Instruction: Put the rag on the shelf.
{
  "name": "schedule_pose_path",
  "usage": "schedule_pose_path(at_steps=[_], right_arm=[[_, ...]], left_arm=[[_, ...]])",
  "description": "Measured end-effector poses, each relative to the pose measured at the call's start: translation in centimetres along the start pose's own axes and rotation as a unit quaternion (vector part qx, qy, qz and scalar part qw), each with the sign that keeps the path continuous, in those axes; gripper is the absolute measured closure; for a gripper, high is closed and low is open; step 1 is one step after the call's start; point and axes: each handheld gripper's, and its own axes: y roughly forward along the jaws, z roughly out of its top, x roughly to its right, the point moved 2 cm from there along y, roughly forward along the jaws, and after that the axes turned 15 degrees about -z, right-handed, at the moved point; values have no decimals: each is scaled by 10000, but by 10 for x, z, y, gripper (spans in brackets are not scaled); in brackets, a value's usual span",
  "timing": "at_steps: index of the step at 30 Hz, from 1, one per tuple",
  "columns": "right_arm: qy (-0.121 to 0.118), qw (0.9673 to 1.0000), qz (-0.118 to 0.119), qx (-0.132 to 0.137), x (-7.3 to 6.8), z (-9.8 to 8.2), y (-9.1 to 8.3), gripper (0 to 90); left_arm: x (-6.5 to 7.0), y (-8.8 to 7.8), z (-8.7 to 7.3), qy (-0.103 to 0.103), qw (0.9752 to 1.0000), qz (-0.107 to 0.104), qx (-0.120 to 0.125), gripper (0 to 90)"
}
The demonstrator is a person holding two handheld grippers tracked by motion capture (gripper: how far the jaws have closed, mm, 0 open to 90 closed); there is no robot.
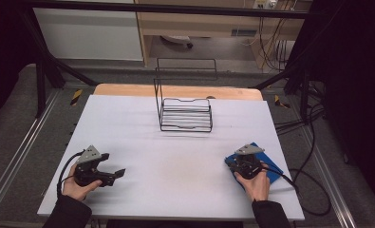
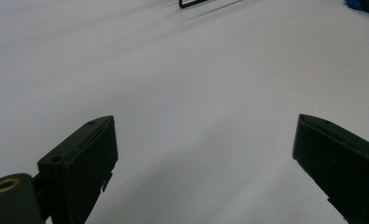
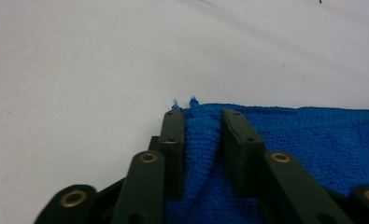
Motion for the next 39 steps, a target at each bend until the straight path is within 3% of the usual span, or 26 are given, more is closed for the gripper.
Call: schedule_pose_path(at_steps=[5, 12, 16, 24, 31, 32, 35, 39], right_arm=[[31, 10000, 26, -33, 1, 1, 0, 839], [174, 9998, 103, -83, 3, 2, -2, 868], [345, 9990, 294, 50, 5, 5, -9, 872], [376, 9968, 647, 295, 2, 12, -20, 873], [247, 9920, 1116, 527, -23, 23, -27, 872], [218, 9899, 1256, 619, -33, 28, -30, 872], [127, 9882, 1375, 666, -43, 32, -32, 872], [-101, 9842, 1638, 667, -71, 39, -31, 872]], left_arm=[[0, 0, 0, -22, 10000, 2, -2, 70], [-1, 0, 0, -23, 10000, -1, 1, 70], [-1, -1, 0, -21, 10000, 4, 0, 70], [-1, 0, 0, -36, 10000, 7, 3, 70], [-1, 0, 0, -34, 10000, 21, -4, 70], [-1, 0, 0, -36, 10000, 24, -5, 70], [-1, -1, 0, -42, 10000, 37, 14, 70], [-1, -1, 0, -33, 10000, 41, -10, 70]])
